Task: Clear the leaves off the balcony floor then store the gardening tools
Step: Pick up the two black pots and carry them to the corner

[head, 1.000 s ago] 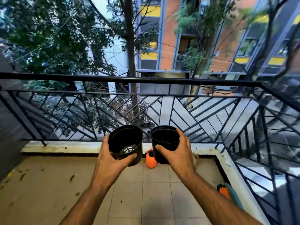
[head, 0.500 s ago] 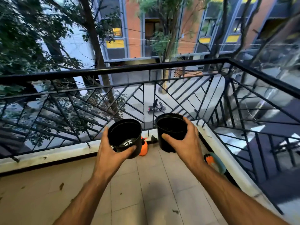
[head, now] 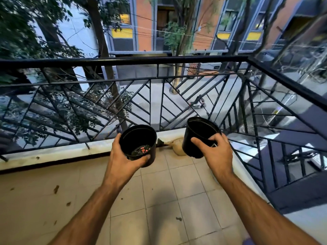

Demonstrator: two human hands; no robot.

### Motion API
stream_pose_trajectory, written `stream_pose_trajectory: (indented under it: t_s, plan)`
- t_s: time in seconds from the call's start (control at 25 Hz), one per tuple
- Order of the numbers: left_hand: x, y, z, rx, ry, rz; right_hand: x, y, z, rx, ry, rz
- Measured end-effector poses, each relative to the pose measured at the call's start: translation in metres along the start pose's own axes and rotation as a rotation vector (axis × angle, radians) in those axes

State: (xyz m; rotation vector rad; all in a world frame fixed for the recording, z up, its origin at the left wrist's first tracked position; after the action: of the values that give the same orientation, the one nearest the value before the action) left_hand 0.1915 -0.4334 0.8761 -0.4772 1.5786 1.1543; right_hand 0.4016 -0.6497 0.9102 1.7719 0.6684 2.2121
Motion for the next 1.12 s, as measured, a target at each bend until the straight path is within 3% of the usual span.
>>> stream_pose_trajectory:
  t_s: [0.52, 1.12]
  plan:
    - [-0.065, -0.151, -0.044, -0.083, 0.017, 0.003, -0.092, 0.096, 0.120, 0.137, 0.082, -0.001]
    - [-0.059, -0.174, 0.037, -0.046, -0.045, 0.024, -0.092, 0.024, 0.162, 0.171, 0.089, -0.052]
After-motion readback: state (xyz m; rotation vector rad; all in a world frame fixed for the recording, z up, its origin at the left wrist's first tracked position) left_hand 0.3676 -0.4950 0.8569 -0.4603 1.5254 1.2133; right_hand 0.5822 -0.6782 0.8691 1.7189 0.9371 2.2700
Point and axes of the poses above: each hand's wrist, its own z-axis towards the middle knuckle, its own y-axis out of the back of the hand, x = y × z, the point moved 2 cm from there along z, towards the middle knuckle, and after that the axes turned 4 degrees about -x, right-handed, at the moved point
